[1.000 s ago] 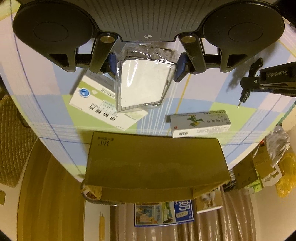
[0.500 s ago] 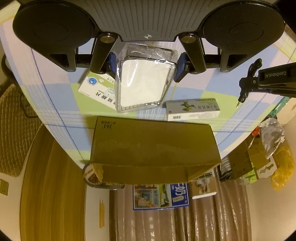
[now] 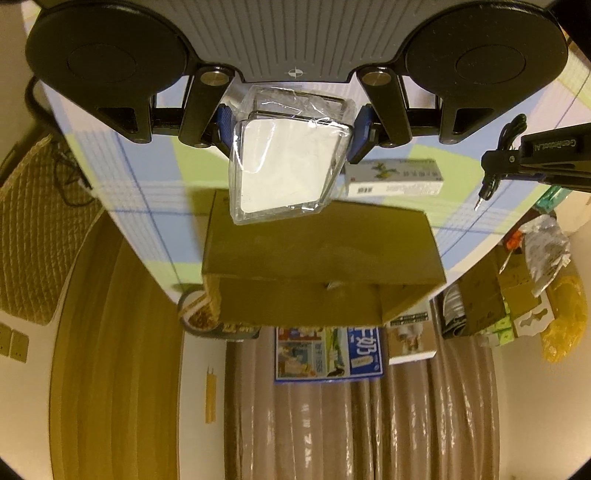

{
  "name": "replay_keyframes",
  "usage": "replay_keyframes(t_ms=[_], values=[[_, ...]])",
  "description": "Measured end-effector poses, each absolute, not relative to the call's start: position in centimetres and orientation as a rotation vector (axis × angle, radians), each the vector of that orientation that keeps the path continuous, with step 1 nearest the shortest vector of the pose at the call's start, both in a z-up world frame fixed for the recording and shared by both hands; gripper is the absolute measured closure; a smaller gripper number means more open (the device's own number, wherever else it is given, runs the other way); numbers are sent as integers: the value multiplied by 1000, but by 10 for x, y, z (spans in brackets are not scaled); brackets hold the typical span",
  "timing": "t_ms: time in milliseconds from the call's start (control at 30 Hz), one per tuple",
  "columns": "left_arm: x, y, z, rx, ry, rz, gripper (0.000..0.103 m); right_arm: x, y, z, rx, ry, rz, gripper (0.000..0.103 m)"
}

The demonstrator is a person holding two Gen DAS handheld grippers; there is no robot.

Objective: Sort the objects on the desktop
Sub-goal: 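Lift the cable with the left tool while the right tool lifts the packet toward the box, then open the left tool to drop the cable into the box while the right tool holds the packet above it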

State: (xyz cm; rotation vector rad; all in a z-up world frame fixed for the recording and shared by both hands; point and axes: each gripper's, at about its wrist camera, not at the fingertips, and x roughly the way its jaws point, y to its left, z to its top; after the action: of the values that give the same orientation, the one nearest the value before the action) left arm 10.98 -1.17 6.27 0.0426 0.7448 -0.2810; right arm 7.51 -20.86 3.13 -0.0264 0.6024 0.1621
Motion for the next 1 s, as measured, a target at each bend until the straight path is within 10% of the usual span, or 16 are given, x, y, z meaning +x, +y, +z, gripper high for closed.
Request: replay_keyframes(t_ms=[1000], values=[[274,-55,131,66,570,-396,93,246,-238,82,48,414,133,46]])
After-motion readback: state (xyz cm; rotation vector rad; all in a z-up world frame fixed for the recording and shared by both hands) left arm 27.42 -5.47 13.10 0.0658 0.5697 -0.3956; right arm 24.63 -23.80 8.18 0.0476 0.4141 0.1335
